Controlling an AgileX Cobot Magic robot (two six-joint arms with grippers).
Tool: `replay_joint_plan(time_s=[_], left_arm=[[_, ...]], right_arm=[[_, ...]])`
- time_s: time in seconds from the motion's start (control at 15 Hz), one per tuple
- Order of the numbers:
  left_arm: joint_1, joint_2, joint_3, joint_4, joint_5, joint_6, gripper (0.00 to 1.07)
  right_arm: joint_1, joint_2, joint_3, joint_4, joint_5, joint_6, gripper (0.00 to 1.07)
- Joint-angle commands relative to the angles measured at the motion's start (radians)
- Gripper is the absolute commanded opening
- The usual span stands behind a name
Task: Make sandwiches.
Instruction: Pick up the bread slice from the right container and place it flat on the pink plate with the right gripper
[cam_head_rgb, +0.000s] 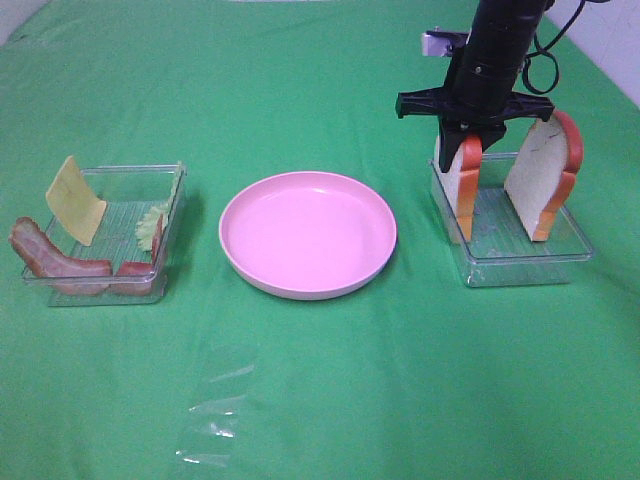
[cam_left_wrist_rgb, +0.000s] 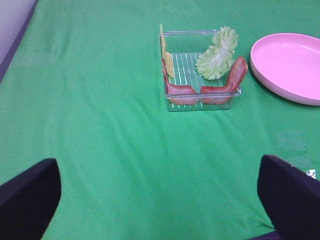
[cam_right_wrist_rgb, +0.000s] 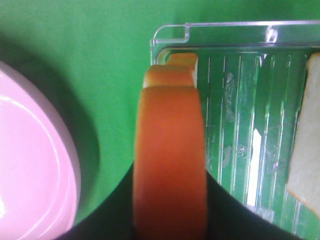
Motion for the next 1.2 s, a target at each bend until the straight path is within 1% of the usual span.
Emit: replay_joint_plan(time_s=[0.07, 0.47, 0.67, 0.73, 0.8, 0.93, 1.0, 1.07, 1.13, 1.2], left_arm=[[0.001, -0.016, 0.001, 0.002, -0.005, 0.0, 1.02], [0.001, -0.016, 0.001, 0.002, -0.005, 0.0, 1.02], [0.001, -0.016, 0.001, 0.002, -0.005, 0.0, 1.02], [0.001, -0.016, 0.001, 0.002, -0.005, 0.0, 1.02], [0.001, -0.016, 0.001, 0.002, -0.005, 0.0, 1.02], [0.001, -0.016, 0.001, 0.002, -0.005, 0.0, 1.02], [0.001, -0.016, 0.001, 0.002, -0.005, 0.0, 1.02], [0.001, -0.016, 0.001, 0.002, -0.005, 0.0, 1.02], [0.001, -0.016, 0.001, 0.002, -0.005, 0.0, 1.02], [0.001, -0.016, 0.001, 0.002, -0.005, 0.0, 1.02]], right_arm=[[-0.003, -0.036, -0.006, 0.025, 0.115, -0.005, 0.0], [-0.001, -0.2, -0.006, 0.044, 0.115, -0.005, 0.0], [-0.001, -0.269, 0.004, 0.128, 0.115, -0.008, 0.0], [-0.001, -0.297, 0.035, 0.16, 0.115, -0.015, 0.0], [0.0, -0.36, 0.154, 0.213, 0.069, -0.052, 0.0], [0.0, -0.455, 0.358, 0.308, -0.088, -0.08, 0.0], [0.0, -0.502, 0.449, 0.39, -0.168, -0.11, 0.0], [0.0, -0.519, 0.488, 0.446, -0.197, -0.139, 0.0], [0.0, -0.538, 0.57, 0.565, -0.247, -0.208, 0.0], [0.0, -0.539, 0.626, 0.699, -0.272, -0.3, 0.0]])
